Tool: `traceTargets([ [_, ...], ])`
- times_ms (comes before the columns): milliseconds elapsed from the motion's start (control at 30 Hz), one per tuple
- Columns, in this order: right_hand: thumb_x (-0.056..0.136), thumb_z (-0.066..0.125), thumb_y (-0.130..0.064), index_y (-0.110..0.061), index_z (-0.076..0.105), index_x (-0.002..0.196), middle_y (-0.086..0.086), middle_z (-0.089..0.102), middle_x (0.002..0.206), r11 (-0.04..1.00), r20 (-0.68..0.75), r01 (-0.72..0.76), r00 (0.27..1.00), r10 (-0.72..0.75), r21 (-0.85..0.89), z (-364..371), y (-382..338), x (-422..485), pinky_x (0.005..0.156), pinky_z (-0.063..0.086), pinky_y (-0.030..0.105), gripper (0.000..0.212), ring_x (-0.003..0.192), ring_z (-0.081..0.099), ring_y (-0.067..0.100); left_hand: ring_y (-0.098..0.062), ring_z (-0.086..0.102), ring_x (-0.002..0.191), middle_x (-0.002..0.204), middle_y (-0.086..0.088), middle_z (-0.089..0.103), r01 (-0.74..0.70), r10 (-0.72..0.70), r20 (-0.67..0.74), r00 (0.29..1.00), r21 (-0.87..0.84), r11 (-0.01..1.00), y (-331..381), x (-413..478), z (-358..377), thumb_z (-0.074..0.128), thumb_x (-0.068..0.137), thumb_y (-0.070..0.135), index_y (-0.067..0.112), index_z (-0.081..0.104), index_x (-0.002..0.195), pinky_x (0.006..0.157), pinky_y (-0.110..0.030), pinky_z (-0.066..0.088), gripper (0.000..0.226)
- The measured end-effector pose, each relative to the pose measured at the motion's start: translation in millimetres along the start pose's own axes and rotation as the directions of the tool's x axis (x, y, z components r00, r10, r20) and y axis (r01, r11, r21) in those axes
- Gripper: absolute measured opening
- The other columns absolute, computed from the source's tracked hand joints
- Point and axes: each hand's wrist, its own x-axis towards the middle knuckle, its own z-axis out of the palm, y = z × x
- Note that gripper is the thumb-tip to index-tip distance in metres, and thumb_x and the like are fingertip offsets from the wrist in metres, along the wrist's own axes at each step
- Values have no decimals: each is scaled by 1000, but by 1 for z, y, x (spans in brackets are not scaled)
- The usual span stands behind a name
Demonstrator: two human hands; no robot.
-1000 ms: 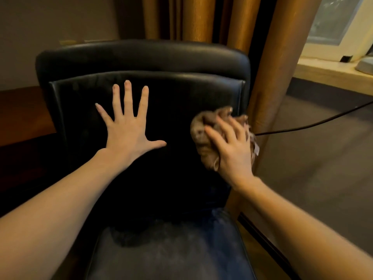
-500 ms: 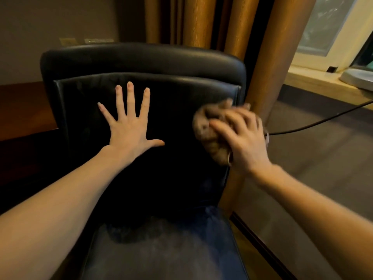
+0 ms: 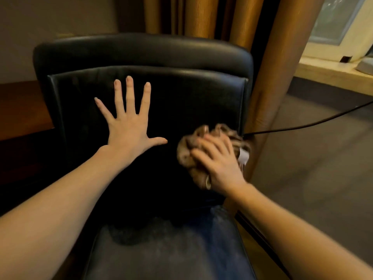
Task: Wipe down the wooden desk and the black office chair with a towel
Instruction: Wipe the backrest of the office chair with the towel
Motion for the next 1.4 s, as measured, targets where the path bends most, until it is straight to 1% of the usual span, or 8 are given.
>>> traceTargets([
  [167, 90, 61, -31, -17, 55, 139, 19, 50, 149, 991, 319, 129, 941, -110, -38, 17, -20, -71, 120, 14, 62, 52, 143, 34, 40, -47, -20, 152, 166, -21, -22, -12, 11, -10, 1000, -5, 1000, 4, -3, -5, 72, 61, 83, 21, -18, 161, 109, -84, 1, 148],
  [267, 90, 63, -26, -19, 59, 135, 15, 56, 143, 970, 398, 242, 889, -226, 10, -1, -12, -62, 116, 29, 66, 46, 139, 43, 37, -46, -19, 152, 167, -21, -22, 1, -1, -19, 1000, -11, 1000, 1, -1, -7, 73, 60, 82, 21, -17, 161, 109, -84, 1, 149],
  [567, 102, 57, -29, -18, 66, 134, 16, 57, 145, 960, -207, -33, 978, -26, -279, -99, 35, 67, 112, 28, 66, 35, 139, 48, 38, -46, -25, 151, 166, -20, -26, -27, 29, 37, 999, -49, 998, -5, -3, -10, 61, 60, 91, 24, -22, 159, 108, -83, -5, 146],
  [733, 95, 63, -41, -29, 44, 148, 16, 44, 150, 902, -110, -407, 912, 395, -143, -62, 44, 61, 106, 36, 58, 58, 138, 35, 39, -46, -20, 152, 166, -22, -22, -38, 39, 25, 999, -17, 999, 1, -7, -13, 65, 65, 85, 21, -17, 162, 110, -82, -1, 142],
  [867, 93, 66, -23, -29, 47, 140, 13, 47, 135, 891, -226, -448, 878, 423, -71, -4, -4, -18, 92, 40, 53, 51, 123, 42, 37, -47, -17, 153, 167, -23, -18, -22, 22, -30, 999, -10, 1000, 0, -5, -5, 69, 64, 83, 21, -13, 162, 110, -83, 0, 143],
  [1000, 87, 49, -31, -27, 51, 138, 14, 50, 126, 839, 96, -541, 834, 543, -53, 44, -67, -112, 86, 47, 55, 51, 116, 45, 38, -47, -15, 153, 167, -24, -16, -30, 30, -65, 997, 8, 1000, -3, -3, -4, 72, 64, 81, 20, -10, 163, 110, -83, 1, 142],
  [1133, 89, 58, -28, -35, 38, 151, 2, 42, 143, 697, 528, -707, 550, 647, -118, 67, -90, -161, 102, 42, 52, 65, 135, 36, 34, -47, -14, 153, 167, -25, -14, -23, 26, -79, 997, 31, 999, -6, -5, -3, 70, 62, 83, 20, -9, 163, 109, -84, 3, 143],
  [1400, 90, 57, -33, -23, 56, 138, 9, 59, 131, 835, 152, -544, 835, 528, 82, -20, -51, -104, 91, 45, 50, 49, 121, 52, 37, -48, -14, 153, 167, -25, -15, -19, 20, -76, 997, 10, 1000, 2, -9, -5, 70, 63, 82, 19, -9, 163, 109, -84, 3, 142],
])
